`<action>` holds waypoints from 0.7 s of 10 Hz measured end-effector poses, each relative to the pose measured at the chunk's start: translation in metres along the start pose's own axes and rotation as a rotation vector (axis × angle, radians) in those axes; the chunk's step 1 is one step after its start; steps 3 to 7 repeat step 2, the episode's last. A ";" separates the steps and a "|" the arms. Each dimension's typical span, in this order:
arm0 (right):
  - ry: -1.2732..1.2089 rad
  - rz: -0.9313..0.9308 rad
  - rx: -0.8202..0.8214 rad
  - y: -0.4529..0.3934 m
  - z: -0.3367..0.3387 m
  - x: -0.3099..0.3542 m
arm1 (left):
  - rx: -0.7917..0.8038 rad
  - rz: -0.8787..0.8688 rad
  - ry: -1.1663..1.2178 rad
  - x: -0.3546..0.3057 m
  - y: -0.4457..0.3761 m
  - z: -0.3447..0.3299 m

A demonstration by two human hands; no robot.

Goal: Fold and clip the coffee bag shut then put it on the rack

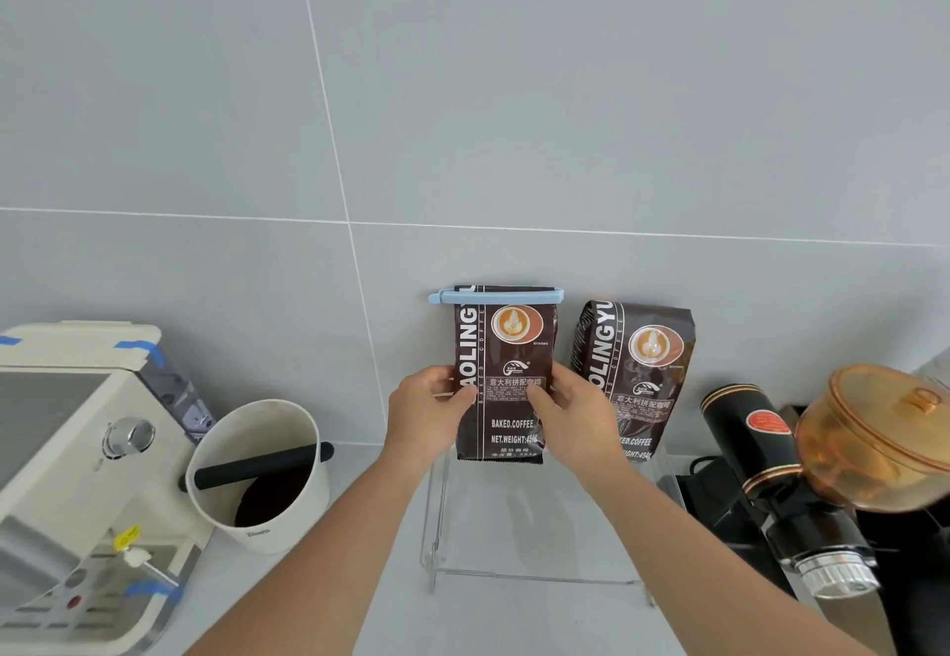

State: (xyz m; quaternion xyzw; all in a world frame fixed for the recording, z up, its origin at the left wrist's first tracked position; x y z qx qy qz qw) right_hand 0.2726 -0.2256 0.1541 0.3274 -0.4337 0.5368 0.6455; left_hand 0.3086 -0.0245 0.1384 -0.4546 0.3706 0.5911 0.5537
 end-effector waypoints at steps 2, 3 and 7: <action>-0.222 -0.053 0.065 0.010 0.018 0.016 | 0.015 0.178 0.191 0.004 0.010 0.018; -0.222 -0.053 0.065 0.010 0.018 0.016 | 0.015 0.178 0.191 0.004 0.010 0.018; -0.222 -0.053 0.065 0.010 0.018 0.016 | 0.015 0.178 0.191 0.004 0.010 0.018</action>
Point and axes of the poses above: each hand's wrist, its own y-axis away from the middle knuckle, its own z-axis out of the back of the hand, x = y × z, the point moved 9 cm from there along -y, towards the middle knuckle
